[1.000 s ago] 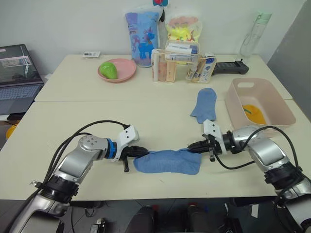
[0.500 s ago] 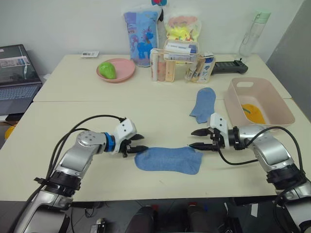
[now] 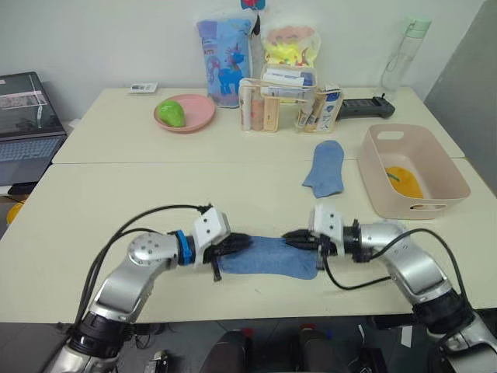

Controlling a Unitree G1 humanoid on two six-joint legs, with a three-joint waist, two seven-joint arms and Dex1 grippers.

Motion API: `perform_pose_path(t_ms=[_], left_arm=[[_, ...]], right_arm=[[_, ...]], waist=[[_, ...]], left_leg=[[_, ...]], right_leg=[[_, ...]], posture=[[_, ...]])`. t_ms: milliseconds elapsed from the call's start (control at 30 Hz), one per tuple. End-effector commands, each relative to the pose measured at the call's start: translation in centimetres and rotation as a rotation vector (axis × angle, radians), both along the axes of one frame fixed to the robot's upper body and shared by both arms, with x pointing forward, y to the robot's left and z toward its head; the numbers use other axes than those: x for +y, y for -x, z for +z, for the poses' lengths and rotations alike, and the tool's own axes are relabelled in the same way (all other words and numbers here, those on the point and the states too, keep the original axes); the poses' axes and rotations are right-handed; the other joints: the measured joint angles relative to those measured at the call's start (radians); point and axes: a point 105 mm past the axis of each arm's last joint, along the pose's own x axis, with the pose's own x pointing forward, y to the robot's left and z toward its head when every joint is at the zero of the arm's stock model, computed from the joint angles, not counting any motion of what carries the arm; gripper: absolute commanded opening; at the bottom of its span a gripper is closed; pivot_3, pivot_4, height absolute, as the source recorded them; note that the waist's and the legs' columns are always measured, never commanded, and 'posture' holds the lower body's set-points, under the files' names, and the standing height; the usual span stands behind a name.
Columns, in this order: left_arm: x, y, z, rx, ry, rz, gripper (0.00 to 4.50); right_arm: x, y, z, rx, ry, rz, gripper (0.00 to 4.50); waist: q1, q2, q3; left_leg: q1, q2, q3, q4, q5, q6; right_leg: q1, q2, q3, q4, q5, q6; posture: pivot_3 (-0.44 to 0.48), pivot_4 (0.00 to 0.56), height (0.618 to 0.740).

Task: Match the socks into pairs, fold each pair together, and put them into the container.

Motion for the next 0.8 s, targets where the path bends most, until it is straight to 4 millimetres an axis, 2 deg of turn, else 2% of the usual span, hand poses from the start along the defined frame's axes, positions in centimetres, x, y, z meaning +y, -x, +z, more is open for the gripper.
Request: perform_pose_path(t_ms=[33, 200, 267, 333, 467, 567, 667, 800], left_arm=[[1.2, -0.3, -1.3, -0.029, -0.06, 0.047, 0.05], [3.9, -0.2, -2.3, -0.019, -0.106, 0.111, 0.05], [4.2, -0.1, -2.2, -0.021, -0.105, 0.115, 0.05], [3.9, 0.2, -1.3, -0.034, -0.054, 0.088, 0.05], [2.7, 1.0, 0.4, -0.043, 0.043, 0.028, 0.05], [2.5, 1.4, 0.8, -0.044, 0.061, 0.006, 0.05], [3.1, 2.1, -0.2, 0.001, -0.014, -0.01, 0.05], [4.6, 2.7, -1.9, 0.045, -0.124, 0.004, 0.05]], right_arm=[[-1.4, 0.1, -1.1, -0.032, 0.051, -0.021, 0.01], [-3.9, 0.1, -1.8, -0.023, 0.076, -0.086, 0.01], [-4.4, 0.1, -1.7, -0.025, 0.079, -0.093, 0.01], [-5.0, 0.1, -0.9, -0.04, 0.063, -0.094, 0.01], [-4.1, 0.4, 1.4, -0.024, -0.064, -0.071, 0.01], [-3.0, 1.2, 1.7, -0.018, -0.075, -0.015, 0.01], [-2.1, 2.3, 0.6, 0.044, -0.059, 0.019, 0.01], [-3.6, 2.9, -2.1, 0.041, 0.107, 0.027, 0.01]], waist=[[0.0, 0.0, 0.0], [0.0, 0.0, -0.001], [0.0, 0.001, -0.001], [0.0, 0.001, -0.001], [-0.001, 0.001, -0.001], [-0.001, 0.001, -0.001], [-0.001, 0.001, -0.001], [0.0, 0.001, -0.001]], left_leg=[[0.0, 0.0, 0.0, 0.0, 0.0, 0.0], [0.002, 0.0, 0.0, 0.0, 0.0, 0.0], [0.003, 0.0, 0.0, -0.001, 0.0, 0.0], [0.003, 0.0, 0.001, -0.001, 0.0, 0.0], [0.003, 0.0, 0.001, -0.001, 0.0, 0.0], [0.002, 0.001, 0.0, -0.001, 0.0, 0.0], [0.003, 0.001, 0.0, -0.001, 0.0, 0.0], [0.002, 0.0, 0.001, -0.002, 0.0, 0.0]], right_leg=[[0.0, 0.0, 0.0, 0.0, 0.0, 0.0], [0.001, 0.0, 0.0, 0.0, 0.0, 0.0], [0.002, 0.0, 0.0, 0.0, 0.0, 0.0], [0.003, 0.0, 0.001, 0.0, 0.0, 0.0], [0.002, 0.0, 0.001, 0.0, 0.0, 0.0], [0.002, 0.0, 0.001, 0.0, 0.0, 0.0], [0.002, 0.0, 0.001, 0.0, 0.0, 0.0], [0.002, 0.0, 0.001, 0.0, 0.0, 0.0]], posture=[[0.0, 0.15, 0.74], [0.0, 0.15, 0.74], [0.0, 0.15, 0.74], [0.0, 0.15, 0.74], [0.0, 0.15, 0.74], [0.0, 0.15, 0.74], [0.0, 0.15, 0.74], [0.0, 0.15, 0.74]])
